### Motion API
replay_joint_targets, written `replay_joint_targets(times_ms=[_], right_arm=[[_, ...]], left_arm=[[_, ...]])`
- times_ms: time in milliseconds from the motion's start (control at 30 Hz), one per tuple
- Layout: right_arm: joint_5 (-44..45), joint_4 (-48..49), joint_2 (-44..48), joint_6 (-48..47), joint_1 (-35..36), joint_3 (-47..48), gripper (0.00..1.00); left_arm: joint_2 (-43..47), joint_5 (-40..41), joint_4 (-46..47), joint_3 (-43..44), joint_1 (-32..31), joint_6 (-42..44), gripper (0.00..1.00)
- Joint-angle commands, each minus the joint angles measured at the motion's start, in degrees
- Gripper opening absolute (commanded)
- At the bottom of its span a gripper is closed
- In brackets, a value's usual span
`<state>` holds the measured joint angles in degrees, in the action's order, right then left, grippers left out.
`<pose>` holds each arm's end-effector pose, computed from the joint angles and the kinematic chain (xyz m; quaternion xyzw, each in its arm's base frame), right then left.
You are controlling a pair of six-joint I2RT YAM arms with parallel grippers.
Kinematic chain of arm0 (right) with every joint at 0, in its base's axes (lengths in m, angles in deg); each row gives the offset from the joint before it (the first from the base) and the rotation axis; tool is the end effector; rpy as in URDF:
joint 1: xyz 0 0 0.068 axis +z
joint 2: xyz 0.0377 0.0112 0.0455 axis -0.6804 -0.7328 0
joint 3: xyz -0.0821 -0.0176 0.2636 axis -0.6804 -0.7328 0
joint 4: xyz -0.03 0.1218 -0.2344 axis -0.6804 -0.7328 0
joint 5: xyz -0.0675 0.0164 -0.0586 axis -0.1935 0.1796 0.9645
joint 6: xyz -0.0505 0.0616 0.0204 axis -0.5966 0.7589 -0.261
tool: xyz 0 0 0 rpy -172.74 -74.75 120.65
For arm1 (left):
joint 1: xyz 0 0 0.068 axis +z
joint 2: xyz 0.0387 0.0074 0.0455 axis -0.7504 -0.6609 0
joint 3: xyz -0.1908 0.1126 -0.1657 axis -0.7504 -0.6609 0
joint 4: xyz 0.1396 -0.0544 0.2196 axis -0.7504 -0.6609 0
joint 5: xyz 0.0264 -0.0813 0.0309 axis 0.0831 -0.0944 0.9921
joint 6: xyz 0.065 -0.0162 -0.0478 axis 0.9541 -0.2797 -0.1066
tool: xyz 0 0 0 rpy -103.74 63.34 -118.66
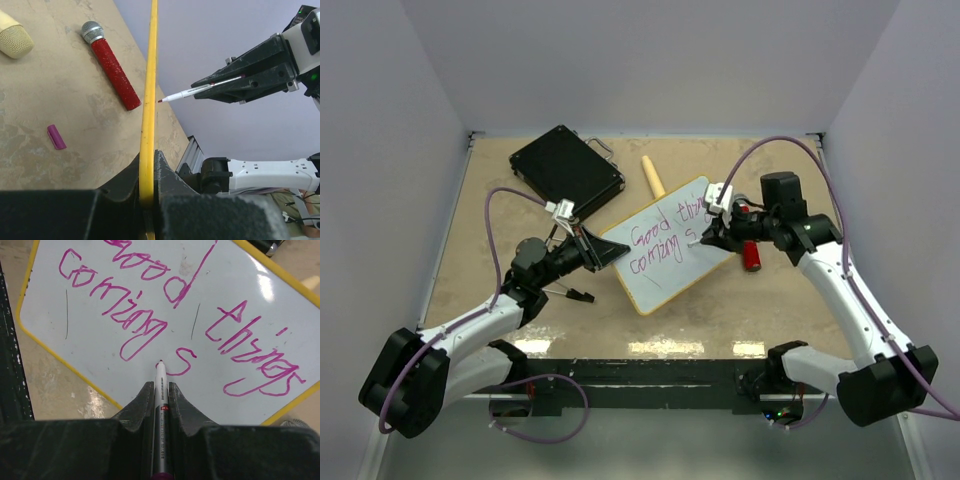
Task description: Write a sentence on the whiteboard
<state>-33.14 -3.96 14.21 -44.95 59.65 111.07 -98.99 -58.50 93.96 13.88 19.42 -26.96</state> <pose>0.2285 0.1187 0.3196 -0.5358 0.6849 0.2440 0.4294 0.2092 -0.1534 0.2375 -0.0028 0.6981 -0.5926 0.4018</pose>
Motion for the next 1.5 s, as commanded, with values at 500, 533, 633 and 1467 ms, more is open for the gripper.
replay_joint_targets(times_ms=[500,533,633,1467], right_arm=[[0.2,4.92,2.33,3.36,-4.91,0.28,0.0],[0.38,4.74,2.06,3.09,-4.91,0.37,0.0],[0.82,5.18,1.88,3.27,-4.91,0.28,0.0],[0.91,3.95,-0.75,2.21,-4.82,3.79,0.0]], left_arm=[[1.64,-2.5,10.05,1.97,1.0,-0.31,0.0],[1.73,-2.59,10.14,1.97,1.0,-0.4,0.0],[1.82,-2.77,10.32,1.97,1.0,-0.31,0.0],[1.29,-3.73,11.55,1.97,1.44,-0.58,0.0]])
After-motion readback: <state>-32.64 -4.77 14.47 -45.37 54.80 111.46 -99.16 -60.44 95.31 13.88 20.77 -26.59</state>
